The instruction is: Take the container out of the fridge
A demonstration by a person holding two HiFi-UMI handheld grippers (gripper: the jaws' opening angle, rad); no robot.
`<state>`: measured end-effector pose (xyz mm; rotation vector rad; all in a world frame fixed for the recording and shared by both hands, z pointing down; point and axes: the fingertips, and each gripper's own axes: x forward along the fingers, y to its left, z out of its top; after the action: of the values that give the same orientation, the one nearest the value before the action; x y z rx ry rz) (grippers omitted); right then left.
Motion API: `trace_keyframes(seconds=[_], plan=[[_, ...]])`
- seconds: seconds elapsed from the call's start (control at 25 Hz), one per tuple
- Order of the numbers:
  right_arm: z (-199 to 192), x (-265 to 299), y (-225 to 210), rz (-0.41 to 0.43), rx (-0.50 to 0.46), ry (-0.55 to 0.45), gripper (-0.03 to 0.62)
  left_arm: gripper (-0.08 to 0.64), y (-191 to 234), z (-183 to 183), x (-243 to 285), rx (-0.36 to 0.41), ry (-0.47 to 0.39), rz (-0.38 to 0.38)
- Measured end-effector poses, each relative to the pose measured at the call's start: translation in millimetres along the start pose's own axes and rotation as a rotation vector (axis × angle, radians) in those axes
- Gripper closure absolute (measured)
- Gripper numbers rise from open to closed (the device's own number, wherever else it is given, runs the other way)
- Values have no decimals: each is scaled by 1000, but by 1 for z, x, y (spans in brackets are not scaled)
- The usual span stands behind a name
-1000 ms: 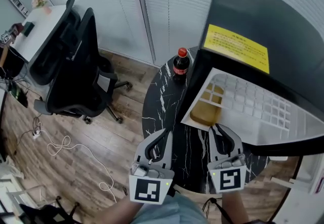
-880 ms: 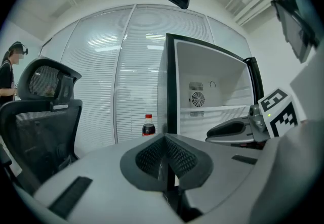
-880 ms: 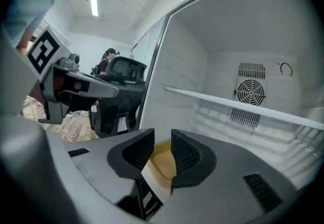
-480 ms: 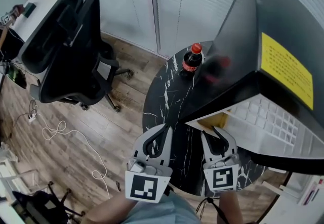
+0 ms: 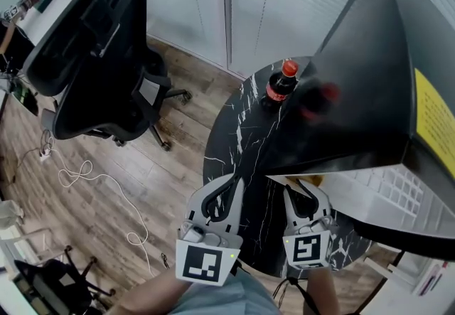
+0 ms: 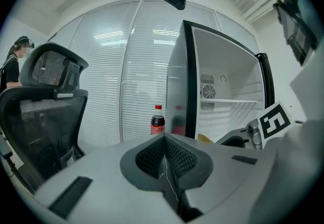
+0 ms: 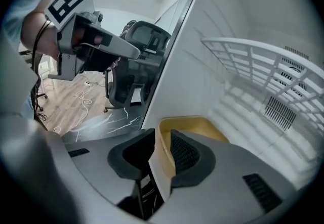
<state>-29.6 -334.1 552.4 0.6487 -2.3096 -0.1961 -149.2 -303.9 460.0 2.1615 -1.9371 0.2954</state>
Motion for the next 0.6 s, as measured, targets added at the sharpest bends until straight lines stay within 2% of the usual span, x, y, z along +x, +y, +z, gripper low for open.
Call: trace_keyframes(seconds=[0.6], plan=[[-11,13,0,29,-65,61,512,546,3,-2,7,-2,15,14]])
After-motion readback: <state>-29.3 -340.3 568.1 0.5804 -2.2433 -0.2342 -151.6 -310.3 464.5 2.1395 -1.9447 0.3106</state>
